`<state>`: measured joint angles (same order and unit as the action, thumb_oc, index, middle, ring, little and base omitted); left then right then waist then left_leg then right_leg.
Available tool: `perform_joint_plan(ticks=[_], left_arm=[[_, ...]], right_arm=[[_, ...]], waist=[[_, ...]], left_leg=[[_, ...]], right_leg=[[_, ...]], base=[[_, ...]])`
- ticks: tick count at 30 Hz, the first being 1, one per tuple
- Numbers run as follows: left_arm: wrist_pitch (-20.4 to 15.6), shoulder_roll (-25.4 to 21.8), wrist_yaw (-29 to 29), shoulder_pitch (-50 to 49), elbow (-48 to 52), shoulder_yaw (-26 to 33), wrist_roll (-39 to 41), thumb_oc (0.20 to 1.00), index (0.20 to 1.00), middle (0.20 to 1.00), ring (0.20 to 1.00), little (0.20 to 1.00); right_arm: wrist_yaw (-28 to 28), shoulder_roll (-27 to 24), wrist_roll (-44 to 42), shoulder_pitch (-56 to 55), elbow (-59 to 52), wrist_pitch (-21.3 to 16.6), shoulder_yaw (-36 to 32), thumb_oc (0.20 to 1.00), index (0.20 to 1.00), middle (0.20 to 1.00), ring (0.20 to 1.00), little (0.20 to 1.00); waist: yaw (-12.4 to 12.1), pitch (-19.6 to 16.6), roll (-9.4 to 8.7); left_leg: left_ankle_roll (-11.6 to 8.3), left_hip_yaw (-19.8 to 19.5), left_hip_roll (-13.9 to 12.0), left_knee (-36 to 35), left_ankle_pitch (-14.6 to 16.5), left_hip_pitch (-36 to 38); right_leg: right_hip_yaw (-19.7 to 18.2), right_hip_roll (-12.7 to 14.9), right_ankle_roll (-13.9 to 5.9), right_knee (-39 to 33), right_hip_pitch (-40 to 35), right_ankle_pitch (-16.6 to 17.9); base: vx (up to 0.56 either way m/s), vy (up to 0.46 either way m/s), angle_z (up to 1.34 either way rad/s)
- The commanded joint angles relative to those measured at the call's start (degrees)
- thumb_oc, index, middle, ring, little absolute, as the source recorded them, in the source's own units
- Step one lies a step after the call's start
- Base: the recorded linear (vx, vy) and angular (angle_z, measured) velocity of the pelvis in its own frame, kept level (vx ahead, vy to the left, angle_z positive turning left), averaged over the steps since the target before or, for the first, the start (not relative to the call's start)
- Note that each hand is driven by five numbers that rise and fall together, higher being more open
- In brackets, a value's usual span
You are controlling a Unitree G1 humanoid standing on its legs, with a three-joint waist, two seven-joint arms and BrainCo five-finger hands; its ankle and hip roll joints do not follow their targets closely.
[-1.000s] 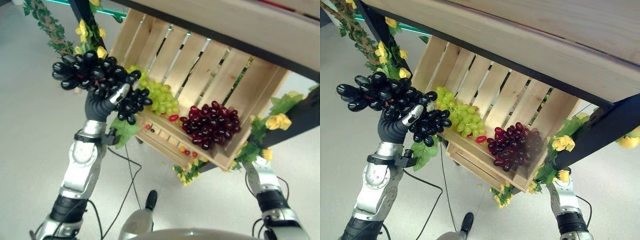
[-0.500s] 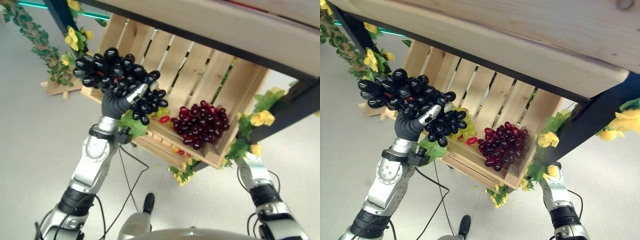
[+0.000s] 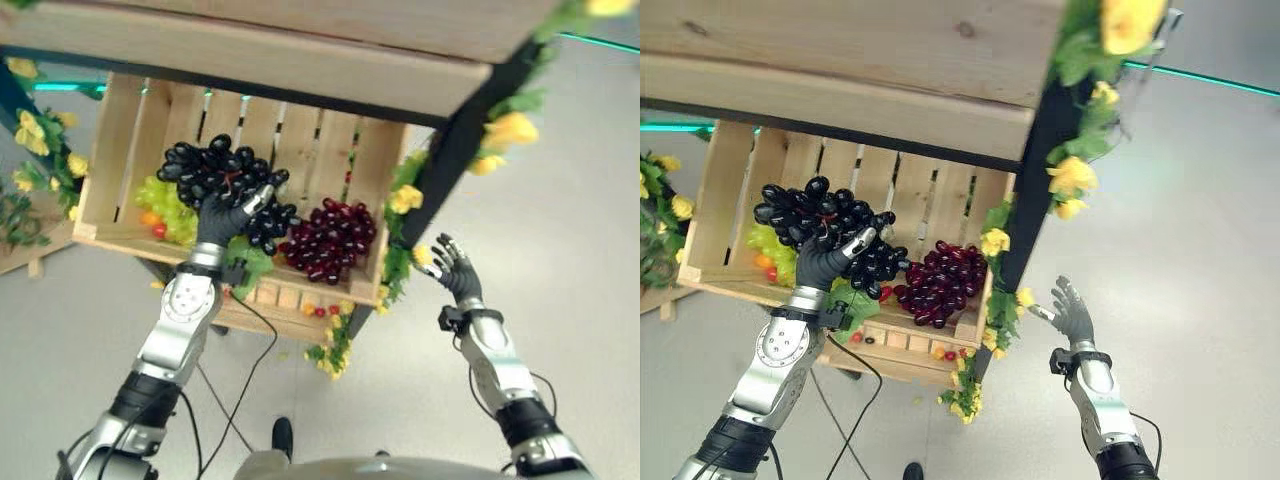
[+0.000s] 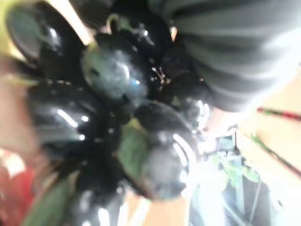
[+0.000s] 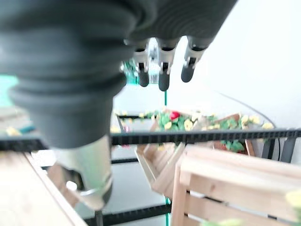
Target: Pick up the fruits from the basket on one side to the basket on the other side
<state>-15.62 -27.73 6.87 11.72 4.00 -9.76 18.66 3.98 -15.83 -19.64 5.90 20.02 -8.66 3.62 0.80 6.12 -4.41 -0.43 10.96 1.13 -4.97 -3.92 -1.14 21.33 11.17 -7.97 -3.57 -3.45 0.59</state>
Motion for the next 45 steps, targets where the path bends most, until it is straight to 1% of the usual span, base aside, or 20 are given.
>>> perform_joint_plan(ticks=[1,4,10,15,24,25,26,27,41,42,43,44,45], left_arm=[[-2.6,3.1,0.7,7.6,-3.8,1.3,-3.4,0.200,0.200,0.200,0.200,0.200],[-2.7,3.0,1.4,7.5,-4.6,1.8,-4.0,0.200,0.200,0.200,0.200,0.200],[-2.3,2.6,2.2,7.0,-5.5,2.8,-5.5,0.200,0.200,0.200,0.200,0.200],[-2.1,2.4,2.5,6.3,-5.9,3.6,-5.9,0.200,0.200,0.200,0.200,0.200],[-1.9,2.2,2.5,5.6,-5.5,4.3,-6.8,0.200,0.200,0.200,0.200,0.200],[-1.9,2.4,2.2,5.2,-5.3,4.3,-6.5,0.282,0.282,0.282,0.282,0.282],[-1.8,2.4,2.2,5.2,-5.3,4.3,-6.5,0.529,0.529,0.529,0.529,0.529],[-1.7,2.7,2.3,5.2,-5.4,4.4,-6.0,1.000,1.000,1.000,1.000,1.000],[-0.8,3.1,1.1,3.6,-5.1,5.0,-5.4,1.000,1.000,1.000,1.000,1.000],[0.4,3.1,0.2,2.8,-5.5,5.1,-5.6,1.000,1.000,1.000,1.000,1.000],[0.5,3.1,0.2,2.7,-5.5,5.1,-5.6,1.000,1.000,1.000,1.000,1.000],[1.7,2.4,-0.3,2.2,-5.8,5.3,-7.4,1.000,1.000,1.000,1.000,1.000],[1.8,2.4,-0.3,2.2,-5.7,5.3,-7.4,1.000,1.000,1.000,1.000,1.000]], right_arm=[[-0.7,-1.9,0.9,2.0,-4.6,-2.4,1.0,1.000,1.000,1.000,1.000,1.000],[-1.0,-1.7,0.7,1.1,-4.6,-2.4,0.9,1.000,1.000,1.000,1.000,1.000],[-1.4,-1.4,0.5,-0.7,-4.6,-2.4,0.3,1.000,1.000,1.000,1.000,1.000],[-1.7,-1.3,0.2,-1.5,-4.7,-2.5,-0.1,1.000,1.000,1.000,1.000,1.000],[-1.9,-1.1,0.2,-2.1,-4.6,-2.6,-0.5,1.000,1.000,1.000,1.000,1.000],[-1.8,-1.0,0.2,-2.3,-4.5,-2.6,-0.6,1.000,1.000,1.000,1.000,1.000],[-1.8,-1.0,0.2,-2.3,-4.5,-2.6,-0.6,1.000,1.000,1.000,1.000,1.000],[-1.8,-0.9,0.4,-2.5,-4.6,-2.5,-0.6,1.000,1.000,1.000,1.000,1.000],[-1.9,-0.7,0.5,-3.1,-4.4,-2.4,-1.3,1.000,1.000,1.000,1.000,1.000],[-1.8,-0.9,0.9,-3.2,-4.3,-2.2,-1.6,1.000,1.000,1.000,1.000,1.000],[-1.8,-0.9,0.9,-3.2,-4.3,-2.2,-1.6,1.000,1.000,1.000,1.000,1.000],[-1.7,-1.0,1.3,-3.2,-4.3,-1.8,-2.1,1.000,1.000,1.000,1.000,1.000],[-1.7,-1.0,1.3,-3.2,-4.3,-1.8,-2.1,1.000,1.000,1.000,1.000,1.000]], waist=[[1.8,-1.5,1.72],[2.8,-1.6,1.67],[3.6,-2.2,1.33],[3.9,-2.6,1.04],[3.7,-3.1,0.65],[3.7,-3.2,0.63],[3.7,-3.2,0.63],[3.6,-3.2,0.60],[3.4,-3.3,0.49],[3.3,-3.3,0.61],[3.3,-3.3,0.62],[3.2,-3.2,0.80],[3.3,-3.2,0.80]], left_leg=[[-1.82,-0.7,-1.2,2.5,7.0,4.8],[-1.61,0.8,-1.3,2.6,7.4,5.5],[-1.45,2.1,-1.4,2.7,7.7,6.3],[-1.41,2.6,-1.5,2.6,7.7,6.7],[-1.34,2.2,-1.5,2.0,7.4,6.9],[-1.32,2.1,-1.5,1.8,7.3,6.9],[-1.32,2.1,-1.5,1.8,7.3,6.9],[-1.33,2.0,-1.4,1.8,7.2,6.8],[-1.34,1.4,-1.1,1.5,6.9,6.7],[-1.29,1.3,-1.1,1.5,6.9,6.7],[-1.29,1.3,-1.1,1.5,6.9,6.7],[-1.24,1.2,-1.0,1.5,6.9,6.7],[-1.24,1.2,-1.0,1.5,6.9,6.7]], right_leg=[[0.4,2.3,-3.31,-0.4,2.1,5.8],[-1.2,1.8,-3.39,-0.2,2.8,5.9],[-2.2,1.0,-3.25,0.2,3.0,5.8],[-2.3,0.5,-3.10,0.0,2.6,5.7],[-1.5,0.1,-2.87,0.0,2.1,5.4],[-1.2,0.1,-2.86,-0.2,1.9,5.4],[-1.2,0.1,-2.86,-0.2,1.9,5.4],[-1.0,0.2,-2.84,-0.3,1.8,5.4],[0.0,0.2,-2.71,-0.6,1.0,5.3],[0.1,0.3,-2.73,-0.5,1.0,5.3],[0.1,0.3,-2.73,-0.5,1.0,5.3],[0.1,0.3,-2.70,-0.6,0.8,5.3],[0.1,0.3,-2.70,-0.6,0.8,5.3]], base=[[0.01,0.012,-0.38],[0.01,0.006,-0.33],[0.02,-0.001,-0.17],[0.01,-0.007,-0.09],[0.00,0.000,0.00],[0.00,0.000,0.00],[0.00,0.000,0.00],[0.00,0.000,0.00],[0.00,0.000,0.00],[0.00,0.000,0.00],[0.00,0.000,0.00],[0.00,0.000,0.00],[0.00,0.000,0.00]])
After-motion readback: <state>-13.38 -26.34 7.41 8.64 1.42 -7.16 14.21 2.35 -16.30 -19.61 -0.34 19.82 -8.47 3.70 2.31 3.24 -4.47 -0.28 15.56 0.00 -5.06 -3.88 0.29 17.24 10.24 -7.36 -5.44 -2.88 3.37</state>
